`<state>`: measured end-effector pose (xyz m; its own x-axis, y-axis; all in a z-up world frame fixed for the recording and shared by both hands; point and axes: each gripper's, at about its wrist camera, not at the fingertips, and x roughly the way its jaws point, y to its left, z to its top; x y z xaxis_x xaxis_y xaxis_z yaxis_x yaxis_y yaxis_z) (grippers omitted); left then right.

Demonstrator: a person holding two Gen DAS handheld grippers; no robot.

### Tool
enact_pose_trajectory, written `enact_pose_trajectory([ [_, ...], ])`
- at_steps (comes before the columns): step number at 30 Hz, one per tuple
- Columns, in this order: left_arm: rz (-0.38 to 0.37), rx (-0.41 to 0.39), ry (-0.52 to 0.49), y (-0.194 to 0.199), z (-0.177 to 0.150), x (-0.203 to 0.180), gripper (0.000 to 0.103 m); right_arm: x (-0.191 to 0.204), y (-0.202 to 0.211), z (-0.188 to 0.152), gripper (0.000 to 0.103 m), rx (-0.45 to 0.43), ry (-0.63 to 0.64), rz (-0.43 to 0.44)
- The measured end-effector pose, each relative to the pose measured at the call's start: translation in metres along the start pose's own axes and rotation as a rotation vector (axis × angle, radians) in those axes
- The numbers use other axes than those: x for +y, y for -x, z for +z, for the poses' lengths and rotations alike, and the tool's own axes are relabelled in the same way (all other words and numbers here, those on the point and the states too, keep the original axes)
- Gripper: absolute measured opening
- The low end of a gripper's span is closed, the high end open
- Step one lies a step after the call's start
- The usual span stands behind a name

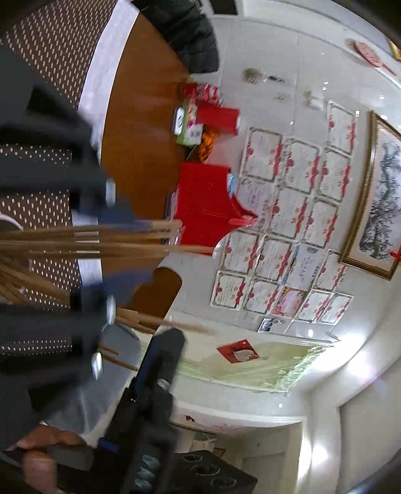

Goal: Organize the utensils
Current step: 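Lift both chopsticks over the pink cup and open both tools to drop them, then move both open tools down to the last two chopsticks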

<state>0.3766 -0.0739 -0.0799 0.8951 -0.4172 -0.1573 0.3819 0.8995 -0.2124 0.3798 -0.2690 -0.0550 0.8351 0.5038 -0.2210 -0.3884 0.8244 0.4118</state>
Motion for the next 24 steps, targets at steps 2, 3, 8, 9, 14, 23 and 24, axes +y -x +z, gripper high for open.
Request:
enact_pose_trajectory([
  [2,0.021,-0.022,-0.012,0.014,0.005,0.001,0.071,0.0,0.017,0.001,0.093,-0.074,-0.019,-0.014],
  [3,0.033,-0.022,-0.024,0.02,0.008,0.001,0.073,0.001,0.022,0.003,0.093,-0.09,-0.018,-0.017],
  [8,0.119,0.005,-0.066,0.045,0.021,0.003,0.087,0.01,0.043,0.007,0.097,-0.112,-0.007,-0.071],
  [9,0.138,0.012,-0.072,0.05,0.022,0.004,0.088,0.014,0.046,0.006,0.097,-0.111,0.001,-0.088],
  [14,0.219,0.051,-0.108,0.08,0.023,0.009,0.091,0.024,0.058,-0.002,0.097,-0.087,0.001,-0.107],
  [23,0.293,0.109,-0.101,0.127,0.011,0.02,0.095,0.045,0.076,-0.029,0.097,-0.028,0.009,-0.113],
  [24,0.299,0.118,-0.1,0.13,0.009,0.021,0.095,0.047,0.078,-0.033,0.097,-0.018,0.011,-0.115],
])
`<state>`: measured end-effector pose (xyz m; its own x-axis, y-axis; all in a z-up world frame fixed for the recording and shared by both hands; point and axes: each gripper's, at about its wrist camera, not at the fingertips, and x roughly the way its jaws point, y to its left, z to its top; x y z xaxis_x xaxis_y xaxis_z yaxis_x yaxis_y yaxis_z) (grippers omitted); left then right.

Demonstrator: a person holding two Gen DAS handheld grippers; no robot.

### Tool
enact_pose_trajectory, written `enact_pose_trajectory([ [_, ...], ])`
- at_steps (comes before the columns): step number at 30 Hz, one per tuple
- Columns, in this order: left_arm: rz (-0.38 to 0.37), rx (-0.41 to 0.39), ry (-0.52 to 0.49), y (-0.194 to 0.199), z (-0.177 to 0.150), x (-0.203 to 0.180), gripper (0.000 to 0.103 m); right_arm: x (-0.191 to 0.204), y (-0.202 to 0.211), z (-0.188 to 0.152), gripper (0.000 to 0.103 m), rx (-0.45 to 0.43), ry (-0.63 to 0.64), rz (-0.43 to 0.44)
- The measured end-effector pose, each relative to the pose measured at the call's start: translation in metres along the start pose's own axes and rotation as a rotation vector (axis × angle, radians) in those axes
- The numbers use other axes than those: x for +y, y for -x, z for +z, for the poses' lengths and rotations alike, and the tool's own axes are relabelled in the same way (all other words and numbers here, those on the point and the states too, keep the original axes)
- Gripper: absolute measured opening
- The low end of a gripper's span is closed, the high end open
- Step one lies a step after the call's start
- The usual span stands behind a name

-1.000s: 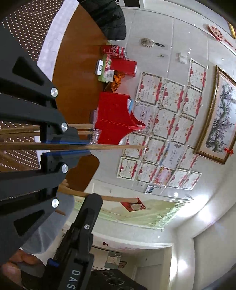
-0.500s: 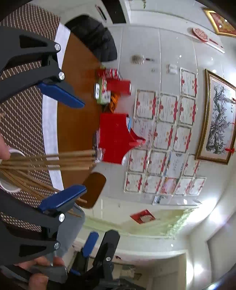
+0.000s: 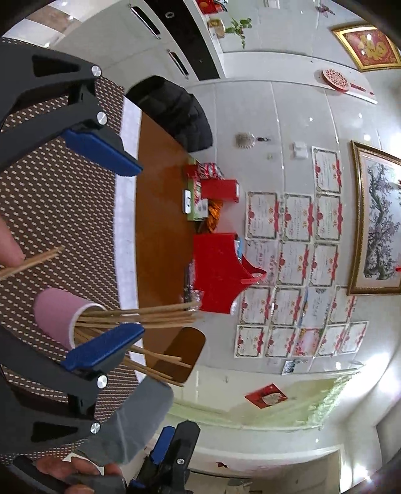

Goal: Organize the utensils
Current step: 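Move both open tools down to the last two chopsticks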

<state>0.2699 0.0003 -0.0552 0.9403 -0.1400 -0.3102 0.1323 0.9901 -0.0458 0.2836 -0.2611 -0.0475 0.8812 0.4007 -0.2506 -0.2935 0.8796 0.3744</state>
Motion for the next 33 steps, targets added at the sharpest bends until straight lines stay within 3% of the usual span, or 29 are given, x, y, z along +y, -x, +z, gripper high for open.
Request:
enact_pose_trajectory([
  [16,0.077,0.176,0.058,0.009,-0.062,0.023,0.095,-0.002,0.005,-0.061,0.097,0.143,-0.033,-0.014],
  [26,0.148,0.328,0.109,-0.007,-0.109,0.049,0.095,0.014,-0.062,-0.161,0.097,0.524,0.076,-0.08],
  [33,0.16,0.384,0.12,-0.009,-0.13,0.059,0.095,0.031,-0.091,-0.195,0.097,0.614,0.165,-0.127],
])
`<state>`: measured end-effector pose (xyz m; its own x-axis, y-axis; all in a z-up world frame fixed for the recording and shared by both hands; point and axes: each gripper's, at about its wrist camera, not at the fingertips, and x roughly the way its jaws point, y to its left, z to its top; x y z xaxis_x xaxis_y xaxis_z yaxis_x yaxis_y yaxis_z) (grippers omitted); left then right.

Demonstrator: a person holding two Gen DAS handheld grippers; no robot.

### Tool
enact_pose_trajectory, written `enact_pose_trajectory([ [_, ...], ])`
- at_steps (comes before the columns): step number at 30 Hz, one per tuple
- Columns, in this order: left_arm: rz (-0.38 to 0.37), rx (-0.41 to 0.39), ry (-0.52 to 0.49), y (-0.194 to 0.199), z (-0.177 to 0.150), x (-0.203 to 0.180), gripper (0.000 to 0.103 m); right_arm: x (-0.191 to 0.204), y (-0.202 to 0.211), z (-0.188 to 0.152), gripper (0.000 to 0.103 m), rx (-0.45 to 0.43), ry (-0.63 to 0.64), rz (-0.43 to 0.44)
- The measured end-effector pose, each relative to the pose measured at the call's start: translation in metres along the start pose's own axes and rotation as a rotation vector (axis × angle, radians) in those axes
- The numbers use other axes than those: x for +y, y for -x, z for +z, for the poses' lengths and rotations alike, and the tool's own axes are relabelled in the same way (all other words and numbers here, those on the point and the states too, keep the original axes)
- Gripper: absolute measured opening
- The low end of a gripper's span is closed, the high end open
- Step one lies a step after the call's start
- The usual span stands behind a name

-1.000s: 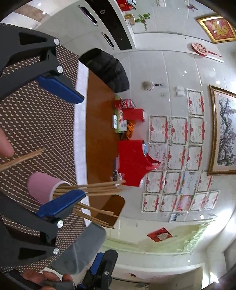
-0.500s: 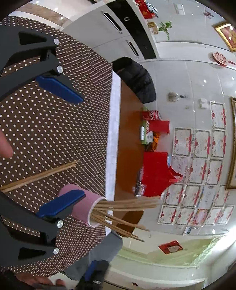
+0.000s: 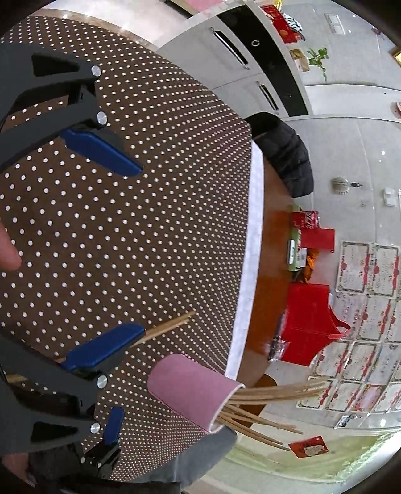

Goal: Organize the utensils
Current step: 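Move both open tools down to the last two chopsticks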

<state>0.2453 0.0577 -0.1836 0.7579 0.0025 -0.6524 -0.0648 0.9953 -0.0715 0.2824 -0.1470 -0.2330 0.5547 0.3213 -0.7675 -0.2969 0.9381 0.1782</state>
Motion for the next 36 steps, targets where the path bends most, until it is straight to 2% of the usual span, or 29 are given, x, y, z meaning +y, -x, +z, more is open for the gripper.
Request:
enact_pose_trajectory([
  [4,-0.001,0.014,-0.001,-0.003,-0.003,0.002,0.095,0.009,-0.007,-0.003,0.097,0.003,0.059,-0.085],
  [11,-0.01,0.034,-0.01,-0.01,-0.005,-0.006,0.095,0.016,-0.006,0.003,0.097,0.008,0.1,-0.118],
  [19,-0.006,0.048,-0.005,-0.015,-0.005,-0.012,0.095,0.042,-0.024,0.018,0.097,0.016,0.146,-0.132],
  [23,0.002,0.054,-0.002,-0.018,-0.005,-0.011,0.095,0.039,-0.025,0.02,0.096,0.017,0.161,-0.197],
  [28,-0.004,0.066,-0.015,-0.024,-0.002,-0.017,0.095,0.032,-0.029,0.02,0.096,0.027,0.142,-0.158],
  [31,-0.025,0.076,-0.019,-0.029,0.002,-0.026,0.095,0.029,-0.033,0.019,0.096,0.032,0.165,-0.17],
  [36,-0.036,0.122,-0.075,-0.047,0.007,-0.051,0.095,0.007,-0.029,0.018,0.096,0.03,0.098,-0.165],
])
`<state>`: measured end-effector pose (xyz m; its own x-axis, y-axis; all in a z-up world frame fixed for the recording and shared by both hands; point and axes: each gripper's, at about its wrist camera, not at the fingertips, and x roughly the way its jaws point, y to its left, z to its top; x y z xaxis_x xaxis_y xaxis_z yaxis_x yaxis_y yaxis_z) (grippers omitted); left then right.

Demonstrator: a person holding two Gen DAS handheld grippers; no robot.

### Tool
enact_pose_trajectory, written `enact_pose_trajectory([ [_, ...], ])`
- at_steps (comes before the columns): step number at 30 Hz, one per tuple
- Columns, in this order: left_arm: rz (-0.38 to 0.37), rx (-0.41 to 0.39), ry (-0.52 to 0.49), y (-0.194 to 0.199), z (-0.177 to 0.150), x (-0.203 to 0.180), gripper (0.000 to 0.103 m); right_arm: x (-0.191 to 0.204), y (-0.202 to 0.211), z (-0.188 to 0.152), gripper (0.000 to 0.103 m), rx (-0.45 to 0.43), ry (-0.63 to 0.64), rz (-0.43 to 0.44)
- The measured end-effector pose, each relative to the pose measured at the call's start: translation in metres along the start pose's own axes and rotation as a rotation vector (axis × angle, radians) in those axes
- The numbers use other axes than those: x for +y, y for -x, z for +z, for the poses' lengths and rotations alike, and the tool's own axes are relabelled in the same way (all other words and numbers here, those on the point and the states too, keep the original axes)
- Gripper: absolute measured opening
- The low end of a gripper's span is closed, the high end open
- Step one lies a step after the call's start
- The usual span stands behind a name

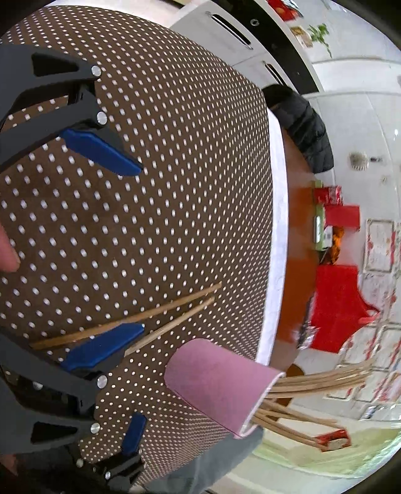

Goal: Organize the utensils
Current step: 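Move both open tools down to the last two chopsticks, then close the left tool on one chopstick while the right tool grasps the other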

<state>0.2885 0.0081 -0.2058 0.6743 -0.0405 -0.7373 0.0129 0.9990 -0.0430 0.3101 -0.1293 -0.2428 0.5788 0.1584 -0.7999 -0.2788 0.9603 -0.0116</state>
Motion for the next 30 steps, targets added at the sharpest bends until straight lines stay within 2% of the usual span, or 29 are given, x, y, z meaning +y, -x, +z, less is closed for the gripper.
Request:
enact_pose_trajectory([
  [6,0.019,0.087,-0.028,-0.033,0.002,-0.02,0.095,-0.019,0.001,-0.002,0.096,-0.009,-0.032,0.035],
  [9,0.037,0.093,-0.039,-0.037,0.001,-0.023,0.095,-0.019,0.006,-0.004,0.096,-0.019,-0.029,0.052],
  [14,0.015,0.083,-0.078,-0.031,-0.001,-0.011,0.073,-0.013,0.008,-0.002,0.096,-0.03,-0.003,0.093],
  [16,-0.004,0.092,-0.089,-0.029,-0.001,-0.004,0.071,-0.005,0.003,0.003,0.095,-0.028,0.017,0.1],
  [19,0.008,0.107,-0.101,-0.031,0.003,0.002,0.071,0.01,-0.003,0.012,0.086,-0.029,0.055,0.098],
  [22,-0.004,0.122,-0.099,-0.042,0.016,0.005,0.071,0.018,-0.007,0.02,0.066,-0.037,0.079,0.096],
  [24,-0.01,0.134,-0.111,-0.048,0.023,0.004,0.067,0.024,-0.006,0.024,0.033,-0.037,0.095,0.116],
  [25,-0.024,0.134,-0.137,-0.048,0.026,0.001,0.055,0.027,-0.006,0.026,0.028,-0.035,0.106,0.124],
  [26,-0.036,0.136,-0.149,-0.049,0.028,0.0,0.038,0.029,-0.006,0.027,0.015,-0.029,0.113,0.134],
  [27,-0.044,0.143,-0.16,-0.048,0.03,-0.001,0.027,0.031,-0.006,0.028,0.006,-0.024,0.118,0.14],
  [28,-0.051,0.148,-0.166,-0.049,0.031,-0.002,0.008,0.032,-0.006,0.028,0.006,-0.023,0.116,0.141],
  [30,-0.098,0.162,-0.152,-0.047,0.031,0.002,0.005,0.026,-0.004,0.026,0.006,-0.03,0.079,0.169],
])
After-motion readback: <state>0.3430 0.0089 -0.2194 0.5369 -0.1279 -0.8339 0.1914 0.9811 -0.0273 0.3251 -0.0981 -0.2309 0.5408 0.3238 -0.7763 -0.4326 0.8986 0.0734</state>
